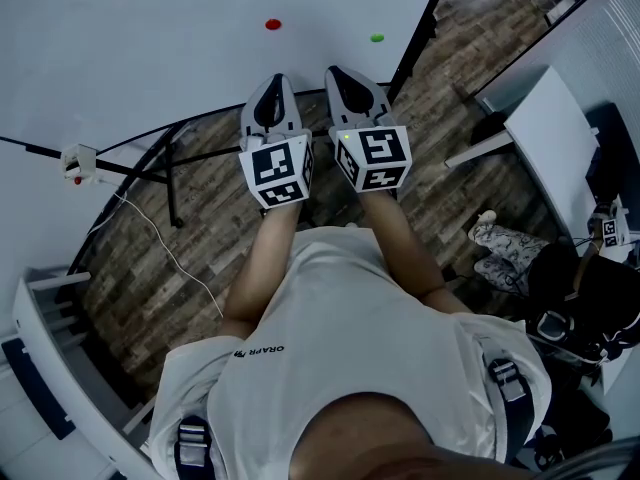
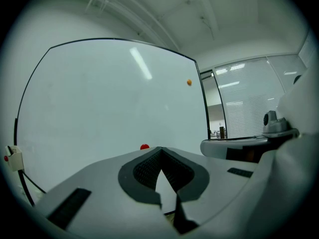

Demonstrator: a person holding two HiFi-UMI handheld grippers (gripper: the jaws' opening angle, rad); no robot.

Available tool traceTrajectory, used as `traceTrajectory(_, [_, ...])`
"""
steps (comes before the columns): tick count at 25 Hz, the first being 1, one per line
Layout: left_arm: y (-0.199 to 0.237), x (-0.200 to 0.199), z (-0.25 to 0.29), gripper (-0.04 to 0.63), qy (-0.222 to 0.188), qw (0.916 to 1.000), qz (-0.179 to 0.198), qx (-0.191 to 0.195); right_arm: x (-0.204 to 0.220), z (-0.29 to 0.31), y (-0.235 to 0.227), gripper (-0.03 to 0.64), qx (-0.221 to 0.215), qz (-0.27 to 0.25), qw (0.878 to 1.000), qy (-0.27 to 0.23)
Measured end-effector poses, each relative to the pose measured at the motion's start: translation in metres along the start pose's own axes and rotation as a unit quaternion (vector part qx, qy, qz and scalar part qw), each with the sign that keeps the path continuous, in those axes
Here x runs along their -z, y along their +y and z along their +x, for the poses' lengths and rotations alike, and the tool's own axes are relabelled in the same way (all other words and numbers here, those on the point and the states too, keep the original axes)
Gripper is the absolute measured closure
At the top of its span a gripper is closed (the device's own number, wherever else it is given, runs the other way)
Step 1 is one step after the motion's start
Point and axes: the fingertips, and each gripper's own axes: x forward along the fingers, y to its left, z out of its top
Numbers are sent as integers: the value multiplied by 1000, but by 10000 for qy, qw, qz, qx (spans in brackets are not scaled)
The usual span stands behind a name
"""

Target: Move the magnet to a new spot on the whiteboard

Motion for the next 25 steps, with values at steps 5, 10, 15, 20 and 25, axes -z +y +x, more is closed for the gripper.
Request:
traceTrajectory(5, [-1, -2, -3, 594, -18, 10000, 4, 25, 0, 0, 1, 604, 17, -72, 10000, 35])
traceTrajectory(10, [-1, -1, -4, 594, -8, 10000, -12, 19, 1, 0, 1, 604, 12, -98, 9999, 50])
traceTrajectory(15, [-1, -1, -5, 594, -6, 10000, -25, 33, 0, -1, 2, 604, 12, -92, 9999, 41])
traceTrajectory(20, [-4, 1, -3, 594, 18, 10000, -4, 46, 2, 0, 0, 604, 19, -80, 10000, 44])
traceTrajectory(25, [-4, 2, -4, 594, 33, 10000, 24, 75, 3, -1, 1, 604, 18, -76, 10000, 47])
